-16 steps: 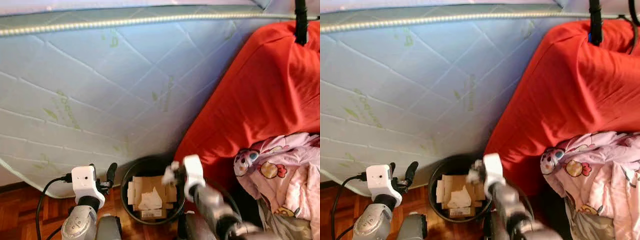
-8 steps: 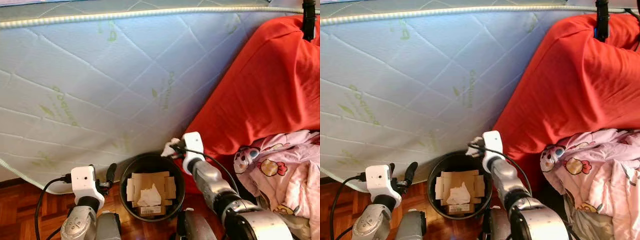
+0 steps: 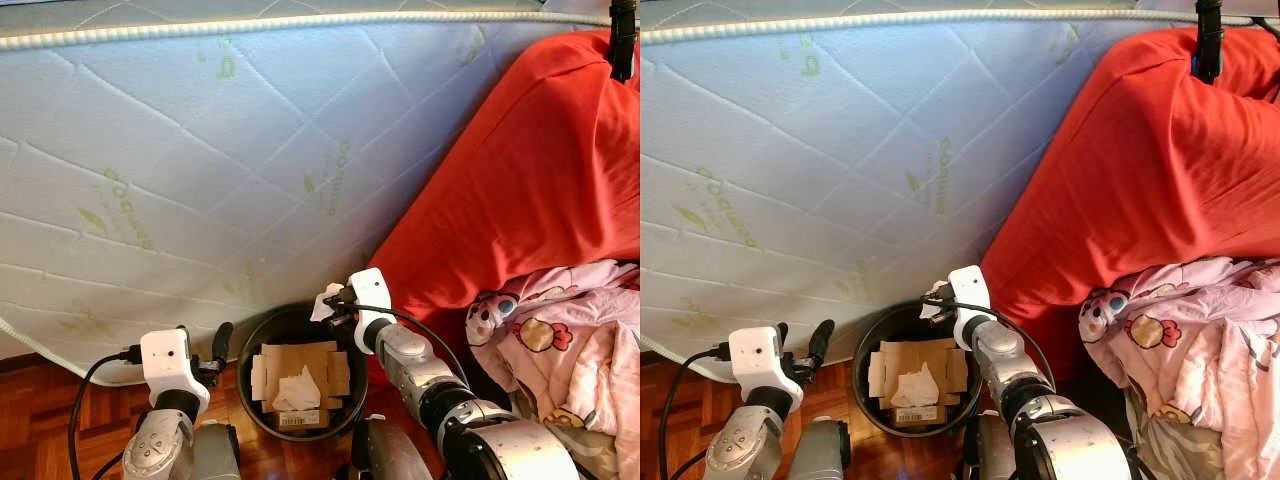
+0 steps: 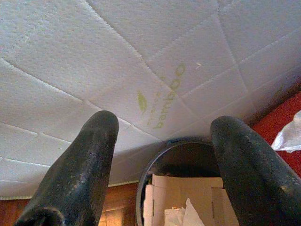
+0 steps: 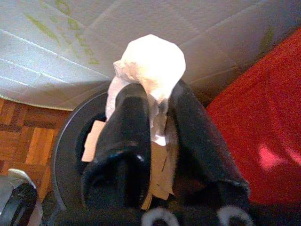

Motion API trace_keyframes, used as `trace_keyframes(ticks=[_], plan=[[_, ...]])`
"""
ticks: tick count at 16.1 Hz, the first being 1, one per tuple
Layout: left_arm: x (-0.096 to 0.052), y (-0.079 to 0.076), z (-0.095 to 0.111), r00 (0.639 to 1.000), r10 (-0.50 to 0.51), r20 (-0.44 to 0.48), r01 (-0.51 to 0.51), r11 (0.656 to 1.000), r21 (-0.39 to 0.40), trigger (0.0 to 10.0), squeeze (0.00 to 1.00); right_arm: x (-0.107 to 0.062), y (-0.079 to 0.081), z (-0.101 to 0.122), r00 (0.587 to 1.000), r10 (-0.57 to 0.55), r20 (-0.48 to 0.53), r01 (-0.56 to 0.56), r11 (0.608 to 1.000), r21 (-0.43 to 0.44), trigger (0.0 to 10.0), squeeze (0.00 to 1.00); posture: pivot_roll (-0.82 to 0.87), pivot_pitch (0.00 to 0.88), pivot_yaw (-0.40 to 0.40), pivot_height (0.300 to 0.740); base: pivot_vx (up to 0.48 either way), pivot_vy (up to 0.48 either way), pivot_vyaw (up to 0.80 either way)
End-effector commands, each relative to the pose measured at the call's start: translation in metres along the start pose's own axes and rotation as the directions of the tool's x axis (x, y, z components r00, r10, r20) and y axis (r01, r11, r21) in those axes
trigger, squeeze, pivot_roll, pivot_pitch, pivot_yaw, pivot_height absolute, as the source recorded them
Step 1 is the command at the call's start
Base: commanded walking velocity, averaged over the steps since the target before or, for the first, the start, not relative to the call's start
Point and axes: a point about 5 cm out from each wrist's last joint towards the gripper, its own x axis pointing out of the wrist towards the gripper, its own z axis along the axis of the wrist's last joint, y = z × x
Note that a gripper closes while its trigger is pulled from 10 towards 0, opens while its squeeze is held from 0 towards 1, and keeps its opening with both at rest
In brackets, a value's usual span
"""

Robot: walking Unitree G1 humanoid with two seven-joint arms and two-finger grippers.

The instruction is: Clean up the room

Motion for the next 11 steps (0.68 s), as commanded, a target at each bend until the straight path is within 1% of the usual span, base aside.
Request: trace_keyframes(ticks=[1, 7, 11], plan=[[-0.0042, -0.0018, -0.0049, 1.0, 0.003, -0.025, -0.003, 1.0, 0.003, 10.0, 0.0, -0.001, -0.001, -0.0057, 0.999, 0.006, -0.035, -0.006, 1.0, -0.001, 10.0, 1.0, 0.21, 0.201, -0.152, 0.628, 0.0, 0.0, 0.0], [-0.003, -0.0005, -0.0041, 1.0, 0.011, -0.021, -0.011, 1.0, 0.007, 10.0, 0.0, -0.0004, 0.0032, -0.0064, 0.998, 0.047, -0.051, -0.05, 0.998, -0.041, 10.0, 1.0, 0.21, 0.197, -0.156, 0.628, 0.0, 0.0, 0.0], [-0.0018, 0.0006, -0.0037, 1.0, 0.013, -0.02, -0.013, 1.0, 0.009, 10.0, 0.0, -0.0002, 0.0043, -0.0064, 0.997, 0.056, -0.056, -0.058, 0.997, -0.041, 10.0, 1.0, 0.22, 0.196, -0.154, 0.628, 0.0, 0.0, 0.0]])
